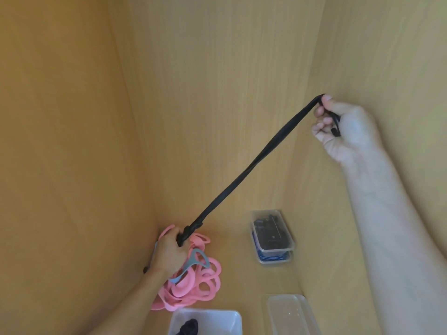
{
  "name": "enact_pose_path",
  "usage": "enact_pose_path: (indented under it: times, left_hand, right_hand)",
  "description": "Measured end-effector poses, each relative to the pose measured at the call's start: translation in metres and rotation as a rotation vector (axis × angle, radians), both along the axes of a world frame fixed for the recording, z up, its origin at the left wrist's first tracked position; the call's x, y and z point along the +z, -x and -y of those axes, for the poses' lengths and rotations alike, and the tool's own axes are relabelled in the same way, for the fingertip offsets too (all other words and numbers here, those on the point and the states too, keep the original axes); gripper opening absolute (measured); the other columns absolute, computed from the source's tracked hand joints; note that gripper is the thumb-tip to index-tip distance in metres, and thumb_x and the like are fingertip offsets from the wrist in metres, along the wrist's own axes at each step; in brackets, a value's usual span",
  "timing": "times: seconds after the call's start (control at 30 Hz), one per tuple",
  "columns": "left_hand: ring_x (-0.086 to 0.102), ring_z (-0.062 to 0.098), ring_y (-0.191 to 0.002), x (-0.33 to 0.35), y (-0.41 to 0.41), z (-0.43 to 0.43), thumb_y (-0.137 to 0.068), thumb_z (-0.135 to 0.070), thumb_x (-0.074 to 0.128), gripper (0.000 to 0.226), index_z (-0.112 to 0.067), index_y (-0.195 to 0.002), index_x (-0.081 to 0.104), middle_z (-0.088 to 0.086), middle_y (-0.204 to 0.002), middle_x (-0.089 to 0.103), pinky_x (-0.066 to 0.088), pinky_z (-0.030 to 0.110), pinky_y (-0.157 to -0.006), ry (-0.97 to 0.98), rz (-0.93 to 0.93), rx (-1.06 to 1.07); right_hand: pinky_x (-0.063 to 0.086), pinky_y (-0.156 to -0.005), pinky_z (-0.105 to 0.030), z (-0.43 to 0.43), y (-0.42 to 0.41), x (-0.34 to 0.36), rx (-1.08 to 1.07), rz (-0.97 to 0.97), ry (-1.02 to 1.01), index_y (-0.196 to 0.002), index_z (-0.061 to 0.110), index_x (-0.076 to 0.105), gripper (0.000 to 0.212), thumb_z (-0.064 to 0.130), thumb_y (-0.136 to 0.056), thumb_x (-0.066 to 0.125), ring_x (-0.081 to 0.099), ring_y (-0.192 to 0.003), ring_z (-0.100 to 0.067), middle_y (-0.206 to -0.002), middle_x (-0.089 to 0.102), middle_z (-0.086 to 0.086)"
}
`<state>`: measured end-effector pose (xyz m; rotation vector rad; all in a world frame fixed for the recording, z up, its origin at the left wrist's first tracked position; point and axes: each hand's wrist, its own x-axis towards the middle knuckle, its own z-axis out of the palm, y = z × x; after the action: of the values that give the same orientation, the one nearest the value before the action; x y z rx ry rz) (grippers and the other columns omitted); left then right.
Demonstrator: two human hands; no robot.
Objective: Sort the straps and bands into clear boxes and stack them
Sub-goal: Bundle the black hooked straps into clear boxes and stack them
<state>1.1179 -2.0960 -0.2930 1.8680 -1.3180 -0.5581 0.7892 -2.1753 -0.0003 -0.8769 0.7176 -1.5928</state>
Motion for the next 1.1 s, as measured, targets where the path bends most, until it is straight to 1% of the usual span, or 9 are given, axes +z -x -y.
enact_pose_path:
  times: [0.17, 0.27, 0.37, 0.47, 0.63, 0.77, 0.9, 1.0, 1.1]
  left_hand:
    - [0.063, 0.015, -0.056, 0.02, 0.024, 0.016, -0.1, -0.022, 0.058, 0.017, -0.008, -0.093, 0.067, 0.0, -0.071, 0.074, 0.05, 0.028, -0.053, -0.118, -0.252, -0.065]
    - [0.046, 0.012, -0.046, 0.027, 0.034, 0.022, -0.097, -0.008, 0.057, 0.017, 0.006, -0.104, 0.062, -0.002, -0.057, 0.056, 0.037, 0.022, -0.044, -0.274, -0.572, -0.124]
    - [0.029, 0.01, -0.05, 0.036, 0.045, 0.021, -0.095, -0.005, 0.055, 0.008, -0.006, -0.098, 0.048, -0.002, -0.062, 0.034, 0.026, 0.019, -0.041, -0.376, -1.055, -0.166]
    - [0.035, 0.013, -0.052, 0.043, 0.049, 0.018, -0.089, -0.015, 0.06, 0.014, -0.012, -0.08, 0.05, 0.001, -0.065, 0.035, 0.034, 0.021, -0.043, -0.428, -1.29, -0.236]
    - [0.051, 0.024, -0.054, 0.05, 0.062, 0.013, -0.098, -0.034, 0.053, 0.034, -0.012, -0.071, 0.056, 0.002, -0.055, 0.038, 0.052, 0.031, -0.056, -0.422, -1.433, -0.261]
    - [0.033, 0.012, -0.041, 0.06, 0.075, 0.01, -0.095, -0.042, 0.052, 0.035, -0.017, -0.07, 0.05, -0.007, -0.053, 0.025, 0.035, 0.023, -0.043, -0.483, -1.481, -0.324]
    - [0.029, 0.007, -0.036, 0.068, 0.086, 0.007, -0.092, -0.042, 0.057, 0.035, -0.018, -0.068, 0.049, -0.01, -0.054, 0.021, 0.024, 0.02, -0.038, -0.562, -1.544, -0.364]
    - [0.025, 0.007, -0.034, 0.069, 0.088, 0.004, -0.092, -0.04, 0.06, 0.035, -0.021, -0.066, 0.047, -0.01, -0.05, 0.022, 0.021, 0.021, -0.035, -0.585, -1.482, -0.362]
    - [0.019, 0.008, -0.04, 0.064, 0.083, -0.002, -0.088, -0.03, 0.063, 0.027, -0.02, -0.067, 0.047, -0.009, -0.055, 0.018, 0.018, 0.021, -0.04, -0.513, -1.369, -0.342]
  right_hand:
    - [0.043, -0.054, -0.021, -0.004, -0.01, -0.031, -0.009, -0.214, 0.007, -0.087, 0.011, 0.07, 0.006, 0.012, -0.093, 0.069, 0.044, -0.053, -0.007, -0.071, 0.062, 0.002]
    - [0.043, -0.053, -0.022, 0.001, -0.002, -0.037, 0.009, -0.227, -0.076, -0.091, 0.011, 0.069, 0.006, 0.017, -0.094, 0.068, 0.045, -0.054, -0.01, -0.069, 0.063, 0.001]
    - [0.045, -0.05, -0.023, 0.006, -0.004, -0.047, 0.054, -0.303, -0.142, -0.095, 0.01, 0.067, 0.013, 0.023, -0.096, 0.066, 0.049, -0.051, -0.011, -0.067, 0.067, -0.002]
    - [0.047, -0.048, -0.024, 0.009, -0.01, -0.058, 0.068, -0.417, -0.197, -0.102, 0.009, 0.065, 0.018, 0.027, -0.098, 0.062, 0.051, -0.047, -0.013, -0.064, 0.07, -0.006]
    - [0.047, -0.05, -0.025, 0.012, -0.021, -0.075, 0.1, -0.531, -0.253, -0.102, 0.01, 0.066, 0.015, 0.024, -0.096, 0.067, 0.05, -0.046, -0.013, -0.059, 0.066, -0.004]
    - [0.044, -0.047, -0.022, 0.01, -0.034, -0.09, 0.206, -0.551, -0.295, -0.1, 0.007, 0.063, 0.009, 0.015, -0.095, 0.064, 0.05, -0.046, -0.009, -0.058, 0.063, 0.0]
    - [0.046, -0.049, -0.022, 0.001, -0.051, -0.117, 0.343, -0.551, -0.32, -0.096, 0.005, 0.063, 0.005, 0.007, -0.093, 0.06, 0.053, -0.05, -0.01, -0.072, 0.069, -0.004]
    - [0.052, -0.052, -0.026, 0.0, -0.055, -0.132, 0.307, -0.551, -0.337, -0.101, -0.005, 0.067, 0.014, 0.001, -0.089, 0.064, 0.062, -0.055, -0.016, -0.087, 0.071, -0.013]
    - [0.059, -0.058, -0.03, 0.006, -0.047, -0.135, 0.241, -0.445, -0.339, -0.114, -0.006, 0.058, 0.027, -0.004, -0.088, 0.064, 0.072, -0.064, -0.02, -0.096, 0.075, -0.015]
